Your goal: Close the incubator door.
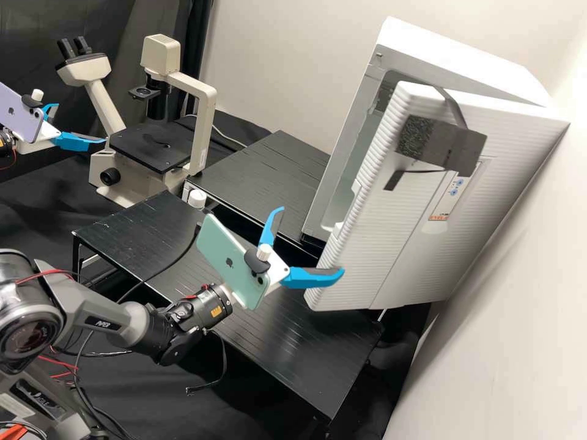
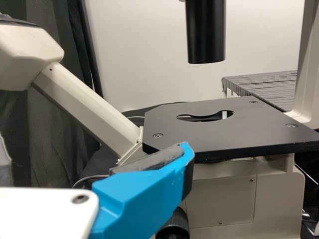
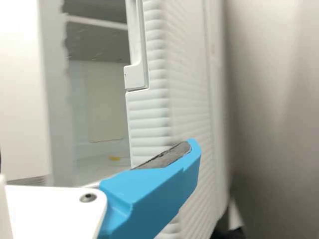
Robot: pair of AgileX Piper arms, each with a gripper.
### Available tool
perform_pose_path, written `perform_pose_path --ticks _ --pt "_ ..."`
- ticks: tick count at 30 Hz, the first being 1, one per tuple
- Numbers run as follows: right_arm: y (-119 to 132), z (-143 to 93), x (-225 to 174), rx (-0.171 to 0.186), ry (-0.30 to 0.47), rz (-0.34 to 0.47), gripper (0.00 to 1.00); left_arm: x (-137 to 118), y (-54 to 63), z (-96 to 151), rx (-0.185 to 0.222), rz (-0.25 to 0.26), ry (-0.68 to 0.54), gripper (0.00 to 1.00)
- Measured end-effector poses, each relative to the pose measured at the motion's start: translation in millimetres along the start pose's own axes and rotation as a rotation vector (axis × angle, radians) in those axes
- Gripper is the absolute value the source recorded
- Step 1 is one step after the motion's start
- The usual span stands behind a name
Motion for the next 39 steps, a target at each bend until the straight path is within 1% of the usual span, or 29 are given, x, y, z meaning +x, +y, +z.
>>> perform_pose_path --ticks 5,10,12,20,24,26,34,35,37,39 --pt "-12 -14 5 0.023 0.059 -0.053 1.00 0 0.0 0 0.000 0.000 0.000 1.00" --pt "-31 -25 16 0.001 0.109 -0.125 1.00 0 0.0 0 0.000 0.000 0.000 1.00" --pt "-39 -29 23 -0.001 0.125 -0.147 1.00 0 0.0 0 0.000 0.000 0.000 1.00" --pt "-70 -39 51 -0.043 0.135 -0.229 1.00 0 0.0 0 0.000 0.000 0.000 1.00" --pt "-77 -41 61 -0.045 0.130 -0.230 1.00 0 0.0 0 0.000 0.000 0.000 1.00" --pt "-79 -42 64 -0.055 0.131 -0.232 1.00 0 0.0 0 0.000 0.000 0.000 1.00" --pt "-82 -44 66 -0.052 0.136 -0.238 1.00 0 0.0 0 0.000 0.000 0.000 1.00" --pt "-83 -44 64 -0.051 0.133 -0.241 1.00 0 0.0 0 0.000 0.000 0.000 1.00" --pt "-84 -41 58 -0.029 0.114 -0.220 1.00 0 0.0 0 0.000 0.000 0.000 1.00" --pt "-84 -37 52 -0.022 0.116 -0.206 1.00 0 0.0 0 0.000 0.000 0.000 1.00"
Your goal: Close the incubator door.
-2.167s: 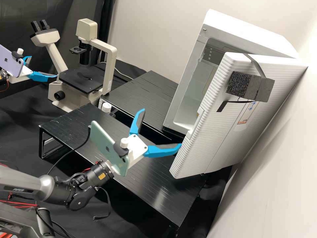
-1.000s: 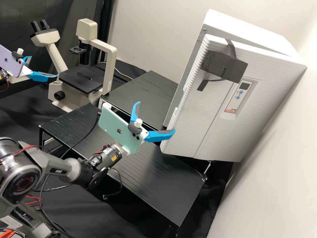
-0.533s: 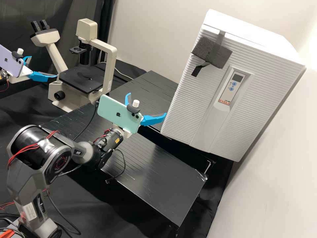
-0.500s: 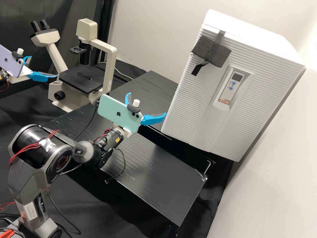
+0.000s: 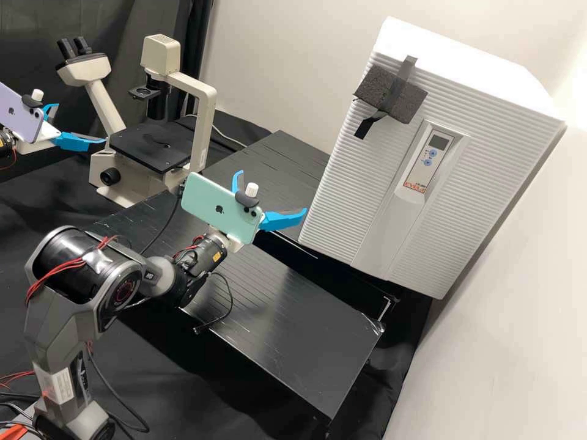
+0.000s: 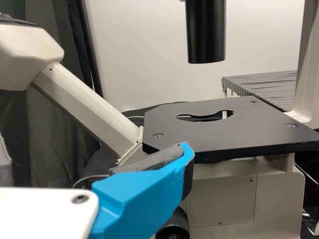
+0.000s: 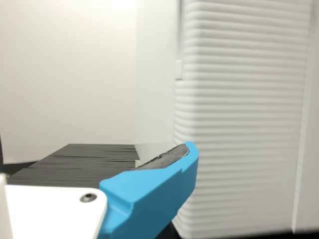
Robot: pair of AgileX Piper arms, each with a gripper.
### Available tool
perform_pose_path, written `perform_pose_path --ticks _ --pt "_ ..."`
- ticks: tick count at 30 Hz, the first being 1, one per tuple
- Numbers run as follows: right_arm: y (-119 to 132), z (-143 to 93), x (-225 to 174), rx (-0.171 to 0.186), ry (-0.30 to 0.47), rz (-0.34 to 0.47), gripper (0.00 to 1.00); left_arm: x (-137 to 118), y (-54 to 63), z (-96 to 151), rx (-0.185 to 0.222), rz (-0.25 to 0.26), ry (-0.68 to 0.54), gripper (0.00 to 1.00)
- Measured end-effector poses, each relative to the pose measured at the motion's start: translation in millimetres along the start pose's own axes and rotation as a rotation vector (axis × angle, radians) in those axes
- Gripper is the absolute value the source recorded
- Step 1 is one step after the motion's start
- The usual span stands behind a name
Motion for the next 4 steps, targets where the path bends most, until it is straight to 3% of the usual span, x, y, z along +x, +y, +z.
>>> perform_pose_path --ticks 4 --pt "-1.6 1.9 -9.4 0.073 0.027 0.017 1.00 0.0 0.0 0.0 0.000 0.000 0.000 1.00"
